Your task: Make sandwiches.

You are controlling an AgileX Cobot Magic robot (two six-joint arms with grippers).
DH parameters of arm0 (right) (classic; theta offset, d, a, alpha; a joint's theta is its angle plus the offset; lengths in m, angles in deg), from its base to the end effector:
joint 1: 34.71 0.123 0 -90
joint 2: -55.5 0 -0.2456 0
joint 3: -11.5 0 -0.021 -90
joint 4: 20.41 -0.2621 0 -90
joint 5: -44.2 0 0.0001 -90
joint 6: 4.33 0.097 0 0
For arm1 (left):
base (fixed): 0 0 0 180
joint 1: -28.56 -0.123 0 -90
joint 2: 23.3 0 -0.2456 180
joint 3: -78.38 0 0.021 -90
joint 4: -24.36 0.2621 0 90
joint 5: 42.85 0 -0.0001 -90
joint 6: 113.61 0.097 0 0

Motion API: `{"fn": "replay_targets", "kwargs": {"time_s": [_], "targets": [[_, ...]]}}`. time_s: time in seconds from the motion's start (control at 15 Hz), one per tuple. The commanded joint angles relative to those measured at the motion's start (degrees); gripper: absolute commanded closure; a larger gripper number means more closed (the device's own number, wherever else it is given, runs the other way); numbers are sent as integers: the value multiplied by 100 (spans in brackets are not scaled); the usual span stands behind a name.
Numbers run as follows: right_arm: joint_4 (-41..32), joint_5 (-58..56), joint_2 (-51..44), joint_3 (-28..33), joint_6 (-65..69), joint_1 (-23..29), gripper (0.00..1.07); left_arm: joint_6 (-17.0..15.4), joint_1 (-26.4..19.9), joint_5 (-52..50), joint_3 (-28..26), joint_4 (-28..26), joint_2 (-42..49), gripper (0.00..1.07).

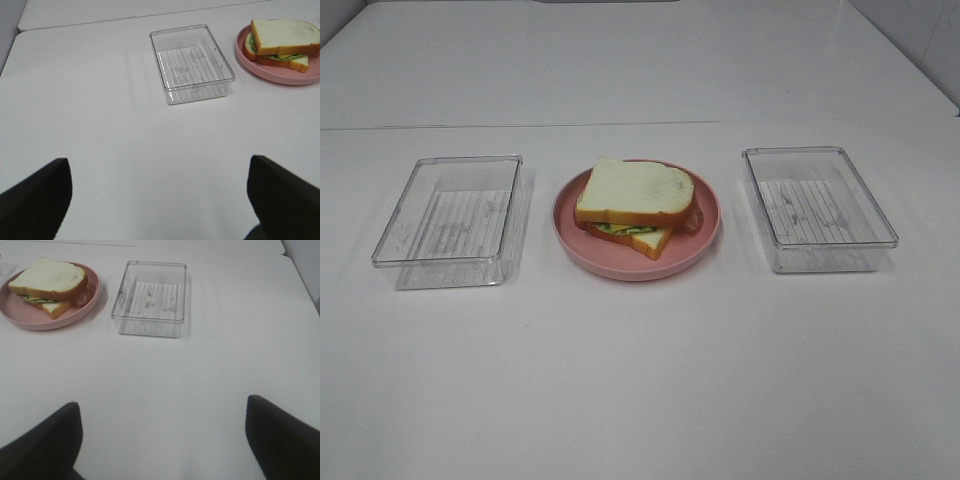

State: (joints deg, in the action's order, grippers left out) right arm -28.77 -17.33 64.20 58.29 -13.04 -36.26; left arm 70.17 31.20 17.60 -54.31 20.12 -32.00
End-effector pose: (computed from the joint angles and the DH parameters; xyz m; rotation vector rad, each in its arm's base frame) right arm 0.0475 0.0111 0.2825 -0.1362 2.0298 0.0620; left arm 0.0491 -0.0085 0.2810 0.1172 2.0279 -0.0759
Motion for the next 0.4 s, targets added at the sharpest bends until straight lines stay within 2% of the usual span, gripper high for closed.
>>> {"fn": "replay_targets", "kwargs": {"time_s": [0.07,0.4], "targets": [[17,40,-29,11,-52,-40,24,-29,-11,-52,11,-17,143,17],[17,40,-29,11,-52,-40,24,-29,-11,-52,11,-17,143,17]]}}
